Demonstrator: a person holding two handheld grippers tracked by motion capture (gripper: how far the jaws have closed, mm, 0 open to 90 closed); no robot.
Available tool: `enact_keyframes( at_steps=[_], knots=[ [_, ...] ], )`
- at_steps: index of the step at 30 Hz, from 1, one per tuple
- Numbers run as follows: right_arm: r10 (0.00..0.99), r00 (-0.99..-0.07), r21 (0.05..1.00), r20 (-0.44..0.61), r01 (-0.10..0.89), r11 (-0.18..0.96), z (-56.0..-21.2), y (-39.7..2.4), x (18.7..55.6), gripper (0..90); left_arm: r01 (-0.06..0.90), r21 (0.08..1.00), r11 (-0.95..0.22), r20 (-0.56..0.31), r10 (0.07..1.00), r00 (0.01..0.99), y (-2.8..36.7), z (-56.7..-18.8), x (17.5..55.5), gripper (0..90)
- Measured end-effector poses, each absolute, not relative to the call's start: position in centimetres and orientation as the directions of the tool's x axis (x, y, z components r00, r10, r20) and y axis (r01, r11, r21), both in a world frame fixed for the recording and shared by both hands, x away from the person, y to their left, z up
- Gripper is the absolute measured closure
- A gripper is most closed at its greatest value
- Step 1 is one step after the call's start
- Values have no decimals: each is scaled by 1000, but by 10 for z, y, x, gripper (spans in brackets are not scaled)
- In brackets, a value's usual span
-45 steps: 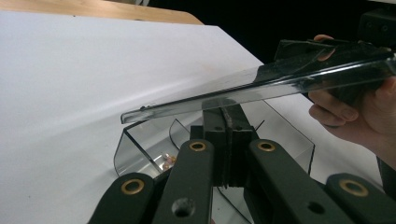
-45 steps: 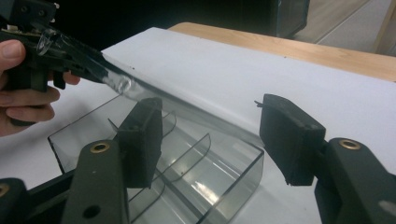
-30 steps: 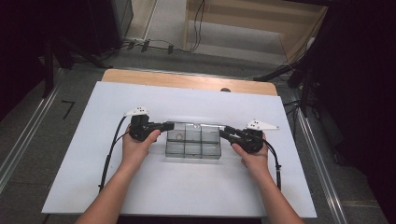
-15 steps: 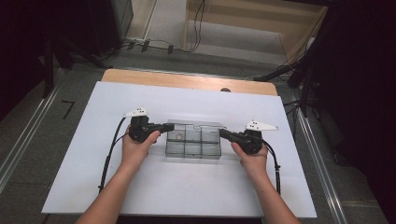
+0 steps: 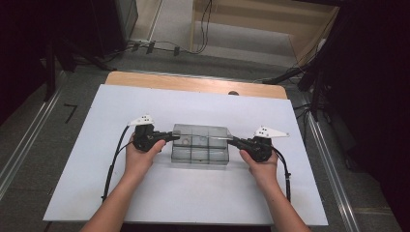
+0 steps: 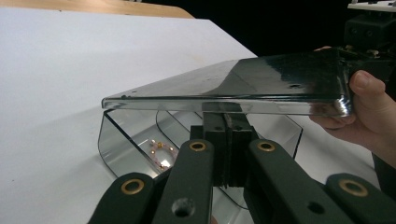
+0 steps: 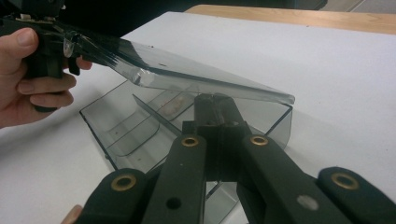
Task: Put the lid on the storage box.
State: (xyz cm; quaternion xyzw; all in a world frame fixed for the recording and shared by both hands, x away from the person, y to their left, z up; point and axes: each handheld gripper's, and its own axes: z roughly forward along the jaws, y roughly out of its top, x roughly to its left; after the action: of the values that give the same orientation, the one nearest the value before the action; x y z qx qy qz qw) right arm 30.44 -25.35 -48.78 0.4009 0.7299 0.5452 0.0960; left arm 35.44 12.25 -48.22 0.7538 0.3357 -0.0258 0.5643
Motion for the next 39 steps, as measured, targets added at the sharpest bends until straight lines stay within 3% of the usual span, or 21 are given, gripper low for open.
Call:
enact_keyframes(
  at_steps=[39],
  knots=[
    [672,-679,883,295,463,79,-500,-257,279,876,483,863,-151,-365,476,800,132,-486,320,900]
  ],
)
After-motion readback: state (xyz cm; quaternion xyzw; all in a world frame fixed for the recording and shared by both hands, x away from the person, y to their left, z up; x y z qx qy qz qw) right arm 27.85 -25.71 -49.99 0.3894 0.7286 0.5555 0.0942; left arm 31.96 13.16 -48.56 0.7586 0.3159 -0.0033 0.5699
